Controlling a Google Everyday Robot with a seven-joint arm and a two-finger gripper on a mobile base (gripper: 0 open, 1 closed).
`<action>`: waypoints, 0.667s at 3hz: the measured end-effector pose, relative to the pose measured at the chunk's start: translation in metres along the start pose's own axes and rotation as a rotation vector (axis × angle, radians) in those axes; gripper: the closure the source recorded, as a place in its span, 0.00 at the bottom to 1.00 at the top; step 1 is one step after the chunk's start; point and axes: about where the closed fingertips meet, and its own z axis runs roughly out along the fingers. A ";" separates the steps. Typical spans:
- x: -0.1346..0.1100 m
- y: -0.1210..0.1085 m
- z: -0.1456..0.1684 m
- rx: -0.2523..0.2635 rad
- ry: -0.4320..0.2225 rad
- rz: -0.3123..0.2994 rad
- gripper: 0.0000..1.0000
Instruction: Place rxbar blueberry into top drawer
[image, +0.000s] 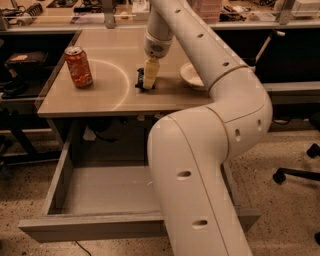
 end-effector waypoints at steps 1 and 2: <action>0.010 0.018 -0.050 0.048 -0.039 0.030 1.00; 0.020 0.050 -0.099 0.098 -0.098 0.059 1.00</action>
Offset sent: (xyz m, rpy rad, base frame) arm -0.2083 -0.0631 -0.0448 0.0074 0.1727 -0.0570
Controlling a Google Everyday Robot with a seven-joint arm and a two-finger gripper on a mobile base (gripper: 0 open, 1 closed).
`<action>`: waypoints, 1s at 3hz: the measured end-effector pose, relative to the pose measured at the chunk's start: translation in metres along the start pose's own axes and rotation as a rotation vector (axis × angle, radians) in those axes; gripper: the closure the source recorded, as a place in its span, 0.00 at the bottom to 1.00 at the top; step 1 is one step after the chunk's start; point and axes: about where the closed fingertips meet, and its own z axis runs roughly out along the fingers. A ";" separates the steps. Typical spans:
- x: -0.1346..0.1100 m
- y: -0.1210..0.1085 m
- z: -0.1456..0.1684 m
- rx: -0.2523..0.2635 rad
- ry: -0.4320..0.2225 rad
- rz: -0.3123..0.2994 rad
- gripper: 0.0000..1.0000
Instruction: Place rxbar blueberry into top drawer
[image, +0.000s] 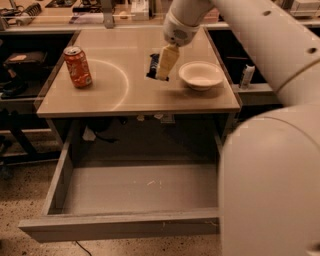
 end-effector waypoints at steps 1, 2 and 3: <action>0.001 0.021 0.008 -0.039 0.010 -0.014 1.00; 0.002 0.026 0.005 -0.037 -0.001 -0.009 1.00; 0.005 0.054 -0.023 -0.004 0.002 0.039 1.00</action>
Offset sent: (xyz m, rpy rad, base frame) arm -0.0355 -0.0021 -0.0009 0.0171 0.0166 0.0165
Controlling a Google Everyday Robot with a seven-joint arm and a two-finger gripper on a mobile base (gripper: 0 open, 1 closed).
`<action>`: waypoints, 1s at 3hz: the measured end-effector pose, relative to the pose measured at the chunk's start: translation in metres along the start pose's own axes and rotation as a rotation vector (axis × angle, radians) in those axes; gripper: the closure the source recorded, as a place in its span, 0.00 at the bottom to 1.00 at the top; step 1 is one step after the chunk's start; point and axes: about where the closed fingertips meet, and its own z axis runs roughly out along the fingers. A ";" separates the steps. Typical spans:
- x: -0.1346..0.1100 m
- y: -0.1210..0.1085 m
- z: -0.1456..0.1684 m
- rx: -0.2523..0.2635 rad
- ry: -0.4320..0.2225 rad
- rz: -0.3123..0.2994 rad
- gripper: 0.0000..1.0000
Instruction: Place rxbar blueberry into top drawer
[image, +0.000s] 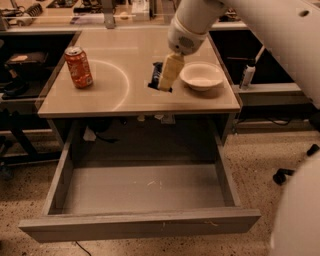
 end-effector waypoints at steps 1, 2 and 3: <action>0.007 0.059 -0.010 -0.050 0.014 0.072 1.00; 0.021 0.081 0.012 -0.104 0.061 0.073 1.00; 0.021 0.081 0.013 -0.104 0.061 0.073 1.00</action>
Offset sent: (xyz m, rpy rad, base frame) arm -0.0524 0.0008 -0.0029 0.0138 0.0595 -0.0436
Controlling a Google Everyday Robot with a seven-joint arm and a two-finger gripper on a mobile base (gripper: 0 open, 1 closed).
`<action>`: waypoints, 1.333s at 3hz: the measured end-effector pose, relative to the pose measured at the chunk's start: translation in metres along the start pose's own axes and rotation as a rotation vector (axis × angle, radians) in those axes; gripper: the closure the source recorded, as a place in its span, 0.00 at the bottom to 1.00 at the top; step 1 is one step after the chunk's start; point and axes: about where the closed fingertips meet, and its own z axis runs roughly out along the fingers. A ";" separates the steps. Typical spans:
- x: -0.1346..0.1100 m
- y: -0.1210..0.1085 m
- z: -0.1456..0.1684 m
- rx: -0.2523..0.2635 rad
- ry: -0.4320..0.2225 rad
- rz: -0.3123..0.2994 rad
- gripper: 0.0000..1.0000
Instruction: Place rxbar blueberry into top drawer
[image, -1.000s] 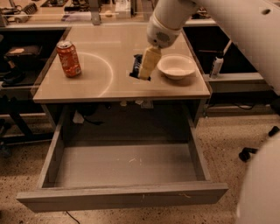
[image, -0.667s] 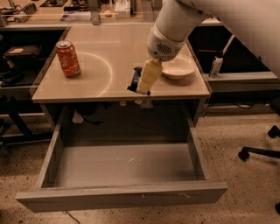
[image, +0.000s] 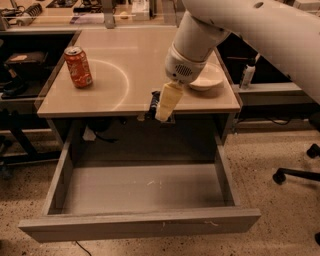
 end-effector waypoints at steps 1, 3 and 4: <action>0.011 0.022 0.022 -0.041 -0.014 0.058 1.00; 0.042 0.092 0.109 -0.211 -0.069 0.256 1.00; 0.042 0.092 0.109 -0.211 -0.069 0.256 1.00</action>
Offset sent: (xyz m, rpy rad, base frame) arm -0.0921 0.0169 -0.1396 0.1883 0.3023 -0.2076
